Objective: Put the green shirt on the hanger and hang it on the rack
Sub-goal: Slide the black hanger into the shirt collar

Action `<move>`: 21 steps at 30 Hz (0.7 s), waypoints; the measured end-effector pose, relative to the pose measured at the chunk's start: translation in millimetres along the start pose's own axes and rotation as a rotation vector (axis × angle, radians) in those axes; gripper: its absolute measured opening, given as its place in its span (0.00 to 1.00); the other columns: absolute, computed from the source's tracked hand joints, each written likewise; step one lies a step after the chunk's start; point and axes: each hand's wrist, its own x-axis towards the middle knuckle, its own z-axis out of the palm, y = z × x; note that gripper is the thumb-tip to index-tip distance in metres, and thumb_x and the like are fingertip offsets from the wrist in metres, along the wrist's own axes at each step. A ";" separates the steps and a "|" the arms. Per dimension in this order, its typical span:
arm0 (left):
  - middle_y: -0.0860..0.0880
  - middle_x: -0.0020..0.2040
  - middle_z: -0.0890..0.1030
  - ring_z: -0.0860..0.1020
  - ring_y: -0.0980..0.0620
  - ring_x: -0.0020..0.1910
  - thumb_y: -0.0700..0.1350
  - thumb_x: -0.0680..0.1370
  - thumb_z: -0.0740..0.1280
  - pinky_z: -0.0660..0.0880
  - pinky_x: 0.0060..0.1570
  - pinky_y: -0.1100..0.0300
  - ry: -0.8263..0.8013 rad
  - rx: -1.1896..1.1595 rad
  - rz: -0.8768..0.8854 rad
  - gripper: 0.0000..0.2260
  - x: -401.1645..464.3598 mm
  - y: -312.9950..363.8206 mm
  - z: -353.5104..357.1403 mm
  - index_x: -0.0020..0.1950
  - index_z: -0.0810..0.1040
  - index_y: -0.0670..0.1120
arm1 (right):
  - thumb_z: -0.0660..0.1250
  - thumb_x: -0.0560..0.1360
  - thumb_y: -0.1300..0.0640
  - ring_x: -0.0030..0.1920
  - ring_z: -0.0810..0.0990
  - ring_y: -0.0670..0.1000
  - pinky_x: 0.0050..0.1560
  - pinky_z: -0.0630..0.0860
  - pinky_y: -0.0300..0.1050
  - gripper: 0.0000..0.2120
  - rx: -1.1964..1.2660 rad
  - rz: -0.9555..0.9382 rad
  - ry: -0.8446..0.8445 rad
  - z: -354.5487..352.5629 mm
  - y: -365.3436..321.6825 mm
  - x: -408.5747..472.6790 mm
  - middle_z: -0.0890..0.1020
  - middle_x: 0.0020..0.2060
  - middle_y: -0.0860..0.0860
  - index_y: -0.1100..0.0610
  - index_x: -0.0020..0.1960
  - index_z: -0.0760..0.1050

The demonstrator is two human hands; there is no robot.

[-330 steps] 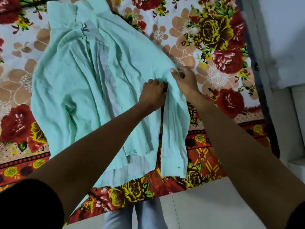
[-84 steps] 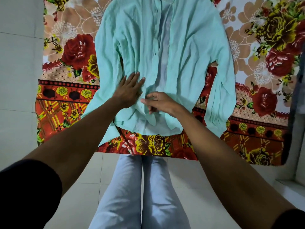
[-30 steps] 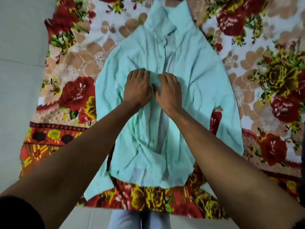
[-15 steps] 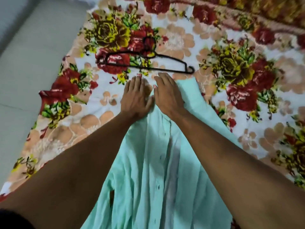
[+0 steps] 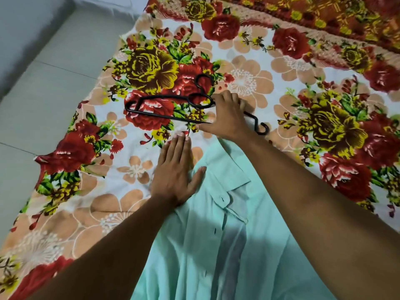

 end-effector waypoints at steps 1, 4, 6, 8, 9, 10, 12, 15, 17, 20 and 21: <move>0.44 0.85 0.49 0.44 0.49 0.84 0.64 0.83 0.51 0.46 0.81 0.46 -0.002 -0.001 0.002 0.37 0.1 -0.2 0.6 0.84 0.48 0.42 | 0.75 0.64 0.30 0.66 0.68 0.59 0.67 0.66 0.60 0.45 0.028 0.000 -0.005 -3.4 -1.2 3.0 0.71 0.65 0.55 0.55 0.71 0.69; 0.43 0.84 0.49 0.44 0.49 0.84 0.64 0.83 0.50 0.47 0.81 0.46 0.018 0.006 0.008 0.37 0.3 -1.0 2.8 0.84 0.48 0.42 | 0.78 0.62 0.33 0.66 0.68 0.58 0.66 0.67 0.57 0.46 0.094 -0.040 0.054 -12.5 -5.3 3.9 0.70 0.66 0.54 0.53 0.72 0.67; 0.43 0.84 0.49 0.44 0.49 0.84 0.65 0.83 0.50 0.47 0.81 0.46 0.027 -0.002 0.018 0.37 -0.3 -1.4 1.9 0.84 0.48 0.42 | 0.78 0.62 0.34 0.66 0.69 0.58 0.64 0.66 0.55 0.50 0.095 -0.086 0.127 -21.1 -10.3 -2.6 0.70 0.65 0.55 0.54 0.75 0.65; 0.43 0.84 0.50 0.45 0.48 0.84 0.65 0.83 0.49 0.47 0.81 0.46 0.036 -0.016 0.025 0.38 0.2 -0.3 3.1 0.84 0.48 0.42 | 0.78 0.61 0.34 0.65 0.70 0.57 0.63 0.65 0.55 0.52 0.073 -0.125 0.208 -32.5 -14.2 -13.1 0.70 0.65 0.55 0.55 0.77 0.64; 0.43 0.84 0.50 0.45 0.48 0.84 0.65 0.82 0.50 0.47 0.81 0.46 0.045 -0.027 0.027 0.38 -0.2 0.0 3.0 0.84 0.48 0.42 | 0.79 0.61 0.35 0.64 0.71 0.57 0.62 0.65 0.54 0.52 0.065 -0.142 0.238 -37.4 -15.4 -21.3 0.70 0.64 0.56 0.56 0.77 0.64; 0.43 0.84 0.50 0.46 0.47 0.84 0.64 0.83 0.52 0.46 0.81 0.46 0.058 -0.046 0.025 0.38 -1.3 0.2 2.2 0.84 0.48 0.42 | 0.79 0.61 0.36 0.63 0.72 0.57 0.61 0.65 0.54 0.51 0.057 -0.159 0.260 -40.9 -16.0 -31.9 0.70 0.62 0.56 0.56 0.76 0.65; 0.41 0.83 0.55 0.51 0.42 0.83 0.61 0.82 0.57 0.48 0.81 0.43 0.118 -0.072 0.058 0.36 -2.7 1.5 -1.6 0.83 0.52 0.41 | 0.79 0.62 0.39 0.60 0.73 0.58 0.59 0.65 0.53 0.49 0.034 -0.183 0.292 -48.0 -16.9 -59.3 0.71 0.60 0.57 0.57 0.75 0.67; 0.37 0.72 0.73 0.70 0.35 0.72 0.51 0.80 0.62 0.62 0.72 0.40 0.231 0.040 0.268 0.26 -9.4 12.8 -13.6 0.75 0.70 0.40 | 0.78 0.63 0.37 0.58 0.73 0.59 0.58 0.65 0.54 0.48 -0.008 -0.133 0.327 -52.5 -7.6 -106.8 0.71 0.58 0.57 0.57 0.75 0.67; 0.39 0.59 0.80 0.77 0.35 0.58 0.47 0.77 0.64 0.68 0.59 0.43 0.315 0.011 0.352 0.16 -24.4 31.4 -17.1 0.62 0.78 0.41 | 0.78 0.62 0.36 0.60 0.72 0.59 0.59 0.66 0.55 0.49 0.002 -0.051 0.335 -51.6 2.4 -135.4 0.71 0.60 0.56 0.56 0.76 0.66; 0.44 0.47 0.79 0.76 0.39 0.48 0.55 0.78 0.64 0.70 0.51 0.45 0.254 -0.088 0.252 0.15 -58.7 70.0 -15.7 0.53 0.78 0.44 | 0.79 0.63 0.37 0.60 0.72 0.59 0.60 0.66 0.55 0.48 0.072 0.045 0.342 -49.8 13.8 -174.5 0.70 0.59 0.56 0.56 0.76 0.66; 0.45 0.47 0.79 0.75 0.39 0.48 0.60 0.77 0.64 0.70 0.51 0.46 0.184 -0.077 0.192 0.19 -65.9 79.2 -11.8 0.53 0.78 0.44 | 0.80 0.63 0.38 0.60 0.72 0.59 0.60 0.66 0.55 0.48 0.087 0.062 0.343 -49.7 16.7 -185.6 0.70 0.59 0.56 0.57 0.76 0.67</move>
